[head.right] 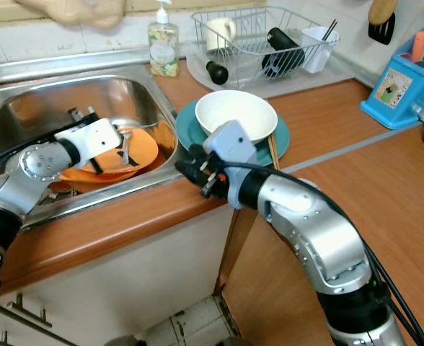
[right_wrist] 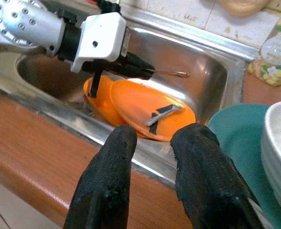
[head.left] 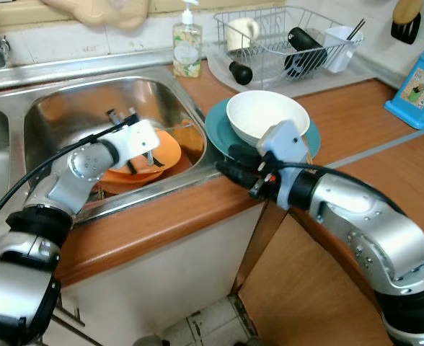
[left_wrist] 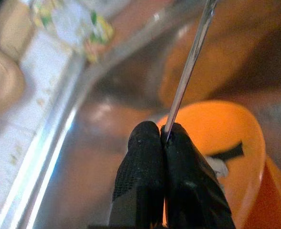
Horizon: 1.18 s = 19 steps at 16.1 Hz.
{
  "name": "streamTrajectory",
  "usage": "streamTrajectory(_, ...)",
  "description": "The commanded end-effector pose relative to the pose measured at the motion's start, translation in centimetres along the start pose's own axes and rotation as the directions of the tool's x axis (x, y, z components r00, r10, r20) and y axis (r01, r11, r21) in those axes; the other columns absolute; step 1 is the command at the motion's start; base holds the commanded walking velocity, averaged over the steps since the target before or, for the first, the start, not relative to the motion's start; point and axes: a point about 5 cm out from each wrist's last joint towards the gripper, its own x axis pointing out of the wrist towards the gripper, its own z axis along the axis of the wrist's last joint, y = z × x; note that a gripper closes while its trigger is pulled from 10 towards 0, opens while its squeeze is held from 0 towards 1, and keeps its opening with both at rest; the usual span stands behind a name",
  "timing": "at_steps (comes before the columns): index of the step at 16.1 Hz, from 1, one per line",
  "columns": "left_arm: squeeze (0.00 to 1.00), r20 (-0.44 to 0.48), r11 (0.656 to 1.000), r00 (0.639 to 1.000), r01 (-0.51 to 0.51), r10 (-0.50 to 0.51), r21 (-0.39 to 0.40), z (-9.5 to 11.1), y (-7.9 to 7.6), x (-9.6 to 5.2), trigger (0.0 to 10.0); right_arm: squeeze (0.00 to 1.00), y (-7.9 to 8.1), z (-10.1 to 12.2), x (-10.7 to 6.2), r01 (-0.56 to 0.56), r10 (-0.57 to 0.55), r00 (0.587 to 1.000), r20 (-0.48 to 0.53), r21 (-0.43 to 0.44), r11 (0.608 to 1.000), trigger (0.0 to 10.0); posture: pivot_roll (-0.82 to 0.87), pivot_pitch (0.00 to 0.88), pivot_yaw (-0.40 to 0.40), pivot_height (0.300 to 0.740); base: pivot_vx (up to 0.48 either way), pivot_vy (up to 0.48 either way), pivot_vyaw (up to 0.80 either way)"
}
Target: Kitchen organization
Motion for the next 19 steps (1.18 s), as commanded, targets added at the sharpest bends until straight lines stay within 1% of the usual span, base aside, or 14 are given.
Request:
streamTrajectory(1,0.00,-0.050,1.000,0.999,0.015,-0.015,0.002,-0.4,0.2,0.3,3.8,0.00,0.3,0.0,0.0,-0.015,0.015,1.000,0.000,-0.028,0.999,10.0,-0.15,0.000,-0.021,0.740,0.000,0.000,0.00)
streamTrajectory(2,0.00,-0.141,0.999,0.989,0.048,-0.050,-0.017,-1.7,-0.2,0.5,10.0,0.00,0.6,-0.1,0.2,-0.020,0.019,1.000,-0.003,-0.032,0.999,10.0,-0.16,0.000,-0.020,0.740,0.000,0.000,0.00)
streamTrajectory(4,0.00,-0.198,0.998,0.978,0.065,-0.067,-0.020,-2.4,-0.4,0.6,10.0,0.00,0.8,-0.2,0.4,-0.021,0.021,1.000,-0.003,-0.033,0.999,10.0,-0.16,0.000,-0.019,0.740,0.000,0.000,0.00)
streamTrajectory(5,0.00,-0.226,0.996,0.970,0.083,-0.089,-0.034,-2.9,-0.7,0.6,10.0,0.00,0.9,-0.3,0.5,-0.021,0.021,1.000,-0.004,-0.032,0.999,10.0,-0.16,0.000,-0.017,0.740,0.000,0.000,0.00)
streamTrajectory(6,0.00,-0.249,0.994,0.962,0.106,-0.110,-0.031,-3.2,-1.1,0.6,10.0,0.00,0.9,-0.3,0.5,-0.020,0.020,1.000,-0.005,-0.033,0.999,10.0,-0.16,0.000,-0.016,0.740,0.000,0.000,0.00)
streamTrajectory(8,0.00,-0.279,0.989,0.949,0.133,-0.145,-0.063,-3.7,-1.8,0.6,10.0,0.00,0.9,-0.4,0.5,-0.018,0.017,1.000,-0.008,-0.037,0.999,10.0,-0.16,0.000,-0.014,0.740,0.000,0.000,0.00)
streamTrajectory(9,0.70,-0.282,0.987,0.947,0.138,-0.155,-0.077,-3.8,-1.9,0.6,10.0,0.00,0.9,-0.4,0.6,-0.016,0.016,1.000,-0.008,-0.038,0.999,10.0,-0.16,0.000,-0.014,0.740,0.000,0.000,0.00)
streamTrajectory(10,1.00,-0.282,0.986,0.946,0.141,-0.160,-0.089,-3.9,-2.0,0.6,10.0,0.00,0.9,-0.4,0.6,-0.012,0.012,1.000,-0.006,-0.038,0.999,10.0,-0.16,0.000,-0.014,0.740,0.000,0.000,0.00)
streamTrajectory(13,1.00,-0.281,0.983,0.944,0.151,-0.174,-0.105,-3.9,-2.3,0.6,10.0,0.00,0.7,-0.3,0.6,-0.001,0.001,1.000,-0.001,-0.037,0.999,10.0,-0.16,0.000,-0.015,0.740,0.000,0.000,0.00)
streamTrajectory(15,1.00,-0.279,0.980,0.942,0.160,-0.186,-0.115,-4.0,-2.4,0.6,10.0,0.00,0.4,-0.2,0.5,0.010,-0.010,1.000,0.006,-0.032,0.999,10.0,-0.16,0.000,-0.019,0.740,0.000,0.000,0.00)
streamTrajectory(16,1.00,-0.279,0.980,0.941,0.163,-0.190,-0.115,-4.0,-2.4,0.6,10.0,0.00,0.0,0.0,0.5,0.031,-0.031,0.999,0.013,-0.028,0.999,10.0,-0.16,0.000,-0.019,0.740,0.000,0.000,0.00)
streamTrajectory(17,1.00,-0.272,0.979,0.943,0.165,-0.191,-0.117,-4.0,-2.1,0.5,10.0,0.00,-1.0,0.3,0.4,0.103,-0.103,0.994,0.024,-0.015,0.995,10.0,-0.16,0.000,-0.019,0.740,0.000,0.000,0.00)
streamTrajectory(18,1.00,-0.267,0.979,0.945,0.164,-0.190,-0.118,-3.9,-2.0,0.5,10.0,0.00,-1.6,0.4,0.3,0.140,-0.140,0.990,0.028,-0.007,0.990,10.0,-0.16,0.000,-0.019,0.740,0.000,0.000,0.00)
streamTrajectory(19,1.00,-0.233,0.982,0.959,0.131,-0.160,-0.137,-3.5,-1.5,0.6,10.0,0.00,-3.1,0.7,0.1,0.237,-0.238,0.971,0.034,0.027,0.971,10.0,-0.16,0.000,-0.018,0.740,0.000,0.000,0.00)
